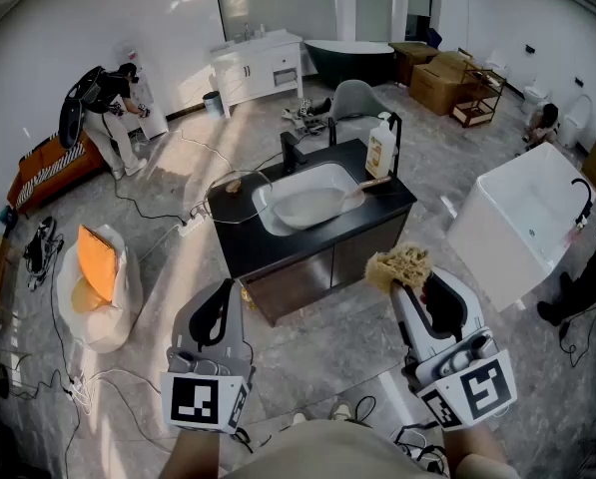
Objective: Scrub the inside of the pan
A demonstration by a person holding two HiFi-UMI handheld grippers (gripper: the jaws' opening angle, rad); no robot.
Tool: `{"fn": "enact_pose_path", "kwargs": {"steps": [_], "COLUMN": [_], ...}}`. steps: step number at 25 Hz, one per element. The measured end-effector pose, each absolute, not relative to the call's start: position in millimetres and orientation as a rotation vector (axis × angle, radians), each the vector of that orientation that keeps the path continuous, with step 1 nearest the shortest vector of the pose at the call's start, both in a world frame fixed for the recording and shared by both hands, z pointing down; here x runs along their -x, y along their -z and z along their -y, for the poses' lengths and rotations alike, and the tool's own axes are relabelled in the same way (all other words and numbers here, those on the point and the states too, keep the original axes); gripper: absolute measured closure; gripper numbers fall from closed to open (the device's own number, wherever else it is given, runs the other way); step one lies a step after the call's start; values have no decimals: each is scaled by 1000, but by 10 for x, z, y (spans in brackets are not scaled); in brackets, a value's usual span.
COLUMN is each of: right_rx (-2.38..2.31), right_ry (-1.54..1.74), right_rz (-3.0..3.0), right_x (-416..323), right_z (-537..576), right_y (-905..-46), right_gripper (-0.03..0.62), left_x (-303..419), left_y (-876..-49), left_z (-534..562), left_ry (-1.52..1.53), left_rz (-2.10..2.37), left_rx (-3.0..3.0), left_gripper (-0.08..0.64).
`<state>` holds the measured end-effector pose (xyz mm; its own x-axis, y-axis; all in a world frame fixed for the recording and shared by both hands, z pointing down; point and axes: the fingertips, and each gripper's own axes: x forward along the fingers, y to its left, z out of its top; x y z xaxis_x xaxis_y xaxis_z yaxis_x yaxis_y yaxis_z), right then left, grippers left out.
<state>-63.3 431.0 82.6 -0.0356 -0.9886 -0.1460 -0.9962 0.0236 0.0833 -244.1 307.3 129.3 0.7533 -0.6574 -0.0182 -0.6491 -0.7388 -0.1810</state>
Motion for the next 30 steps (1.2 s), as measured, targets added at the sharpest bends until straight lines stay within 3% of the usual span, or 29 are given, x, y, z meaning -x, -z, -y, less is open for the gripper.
{"fn": "enact_pose_path", "kwargs": {"steps": [30], "right_rx": [2067], "right_ry": [-157], "right_rz": [-2306], "right_x": [108], "right_z": [-4440], "right_y": [-1169], "right_gripper": [457], "left_x": [1673], "left_y": [-1452], "left_z": [-3388], "left_ry": [122], "left_rz": [-999], "left_rx": [2784], "left_gripper": [558]}}
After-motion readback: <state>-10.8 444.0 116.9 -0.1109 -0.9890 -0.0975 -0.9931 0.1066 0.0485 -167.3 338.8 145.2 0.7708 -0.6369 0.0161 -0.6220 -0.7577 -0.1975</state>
